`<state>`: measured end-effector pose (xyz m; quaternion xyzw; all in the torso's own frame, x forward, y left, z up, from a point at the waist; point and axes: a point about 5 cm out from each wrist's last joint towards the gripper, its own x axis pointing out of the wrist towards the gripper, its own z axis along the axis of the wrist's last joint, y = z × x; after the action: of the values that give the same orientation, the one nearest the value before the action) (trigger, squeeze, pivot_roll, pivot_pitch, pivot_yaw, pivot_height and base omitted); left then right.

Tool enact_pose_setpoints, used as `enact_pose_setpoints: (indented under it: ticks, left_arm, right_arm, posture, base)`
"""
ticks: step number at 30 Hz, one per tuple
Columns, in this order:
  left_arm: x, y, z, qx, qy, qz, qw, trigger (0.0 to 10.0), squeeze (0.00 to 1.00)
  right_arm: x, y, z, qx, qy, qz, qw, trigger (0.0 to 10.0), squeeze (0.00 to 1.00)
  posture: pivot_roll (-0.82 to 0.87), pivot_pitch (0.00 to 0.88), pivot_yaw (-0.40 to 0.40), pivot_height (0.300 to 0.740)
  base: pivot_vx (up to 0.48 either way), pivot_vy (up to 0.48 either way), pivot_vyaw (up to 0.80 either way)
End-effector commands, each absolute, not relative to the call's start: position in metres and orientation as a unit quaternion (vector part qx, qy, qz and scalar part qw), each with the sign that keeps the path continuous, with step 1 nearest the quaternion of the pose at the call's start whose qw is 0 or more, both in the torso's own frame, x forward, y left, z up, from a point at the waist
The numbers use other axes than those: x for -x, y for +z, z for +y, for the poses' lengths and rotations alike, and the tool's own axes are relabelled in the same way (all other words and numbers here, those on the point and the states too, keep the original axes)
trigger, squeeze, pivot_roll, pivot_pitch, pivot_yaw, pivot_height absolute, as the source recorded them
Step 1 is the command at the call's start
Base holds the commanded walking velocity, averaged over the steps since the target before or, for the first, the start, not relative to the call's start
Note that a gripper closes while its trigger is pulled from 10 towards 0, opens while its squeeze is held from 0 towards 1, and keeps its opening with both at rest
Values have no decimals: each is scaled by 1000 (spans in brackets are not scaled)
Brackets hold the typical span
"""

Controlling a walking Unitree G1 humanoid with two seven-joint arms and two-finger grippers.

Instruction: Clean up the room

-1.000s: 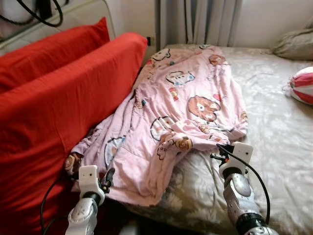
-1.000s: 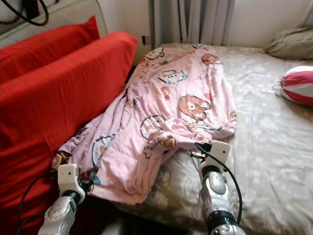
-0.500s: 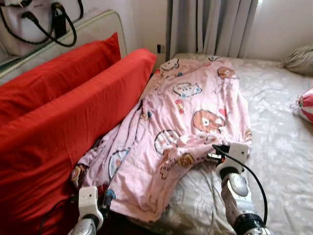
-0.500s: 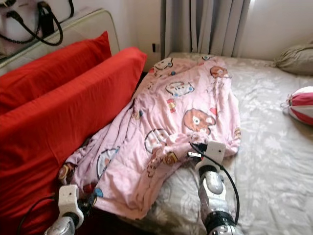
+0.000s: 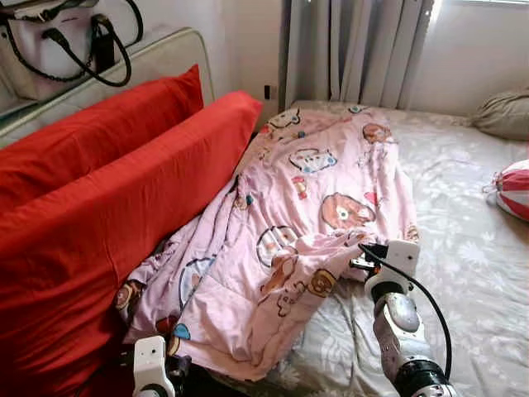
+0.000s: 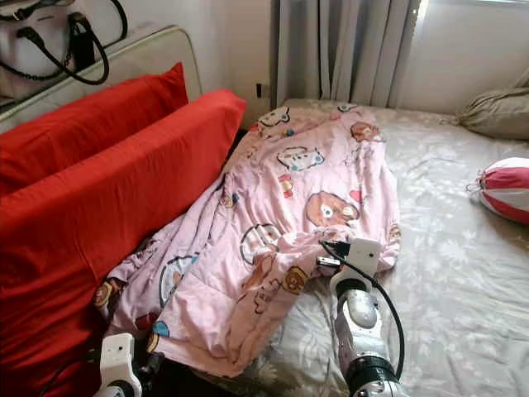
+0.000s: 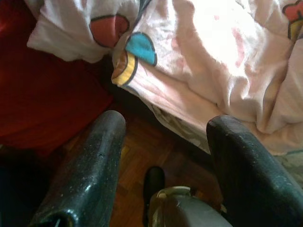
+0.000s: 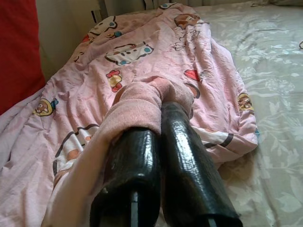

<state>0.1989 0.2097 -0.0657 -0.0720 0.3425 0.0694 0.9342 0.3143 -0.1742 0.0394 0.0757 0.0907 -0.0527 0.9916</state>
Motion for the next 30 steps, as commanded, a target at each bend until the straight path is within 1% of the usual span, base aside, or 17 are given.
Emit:
enact_pose_setpoints:
  ticks: [1, 3, 9, 24, 30]
  left_arm:
    - [-192, -70, 212, 69, 72, 359, 928, 10000, 0]
    - [-189, -71, 212, 69, 73, 363, 926, 10000, 0]
    - [-183, -74, 213, 72, 75, 373, 922, 10000, 0]
    - [-175, -79, 215, 76, 81, 390, 914, 10000, 0]
    - [-174, -79, 215, 75, 81, 392, 913, 10000, 0]
  right_arm:
    - [-318, 43, -170, -72, -47, 86, 993, 10000, 0]
    - [-318, 43, -170, -71, -48, 87, 993, 10000, 0]
    - [-317, 43, -171, -70, -49, 88, 992, 10000, 0]
    - [-317, 41, -168, -65, -46, 92, 993, 10000, 0]
    - [-317, 44, -172, -62, -66, 81, 993, 10000, 0]
  posture:
    - [68, 0, 29, 740]
    - [68, 0, 29, 740]
    - [69, 0, 27, 740]
    - [74, 0, 21, 740]
    - [75, 0, 22, 740]
  base:
    - [0, 0, 0]
    - [0, 0, 0]
    - [-259, 0, 0]
    - [-309, 0, 0]
    - [-315, 0, 0]
